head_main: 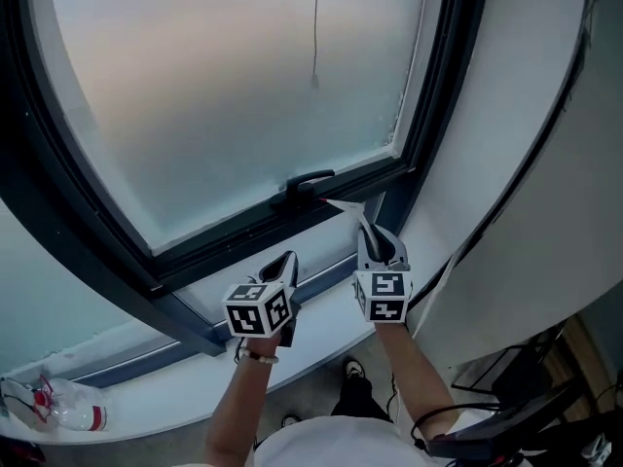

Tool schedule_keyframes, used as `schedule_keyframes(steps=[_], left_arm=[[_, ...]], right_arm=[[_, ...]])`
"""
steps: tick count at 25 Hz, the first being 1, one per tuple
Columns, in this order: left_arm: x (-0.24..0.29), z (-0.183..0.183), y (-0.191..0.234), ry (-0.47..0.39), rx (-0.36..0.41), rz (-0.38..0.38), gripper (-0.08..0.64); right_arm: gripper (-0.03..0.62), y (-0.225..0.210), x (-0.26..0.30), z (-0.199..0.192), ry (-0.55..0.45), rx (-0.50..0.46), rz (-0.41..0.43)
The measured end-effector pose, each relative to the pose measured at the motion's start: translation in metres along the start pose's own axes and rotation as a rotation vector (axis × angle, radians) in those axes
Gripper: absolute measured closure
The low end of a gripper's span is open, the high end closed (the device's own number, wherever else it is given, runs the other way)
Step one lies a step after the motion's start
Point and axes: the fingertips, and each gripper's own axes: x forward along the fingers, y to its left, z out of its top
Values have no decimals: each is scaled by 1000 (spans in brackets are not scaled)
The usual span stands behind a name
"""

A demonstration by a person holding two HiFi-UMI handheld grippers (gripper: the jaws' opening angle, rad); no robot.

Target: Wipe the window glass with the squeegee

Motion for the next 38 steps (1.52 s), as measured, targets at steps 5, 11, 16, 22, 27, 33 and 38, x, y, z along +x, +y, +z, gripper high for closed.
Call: schedule_keyframes(steps=[5,11,16,22,27,33,38], left_arm=[[-47,-26,-4,24,-9,-35,561],[-83,-47,-13,31,-38,16,561],[-109,-64,-4,42,-53,112,561],[-134,-83,-8,46,-72,176,561],[-131,-85,-27,36,-78,153,561],[-124,-82,-46,31,-71,120,561],[-130,-80,-45,23,-71,128,561]], right_arm=[[531,46,-60,-14,79,128,40],[531,59,-105,-36,144,287,116],[531,76,-131,-51,169,389,209],[532,91,-155,-64,194,470,291],[532,82,-166,-60,182,489,285],[532,72,-174,-44,146,446,272],[532,82,-177,-37,134,409,287]])
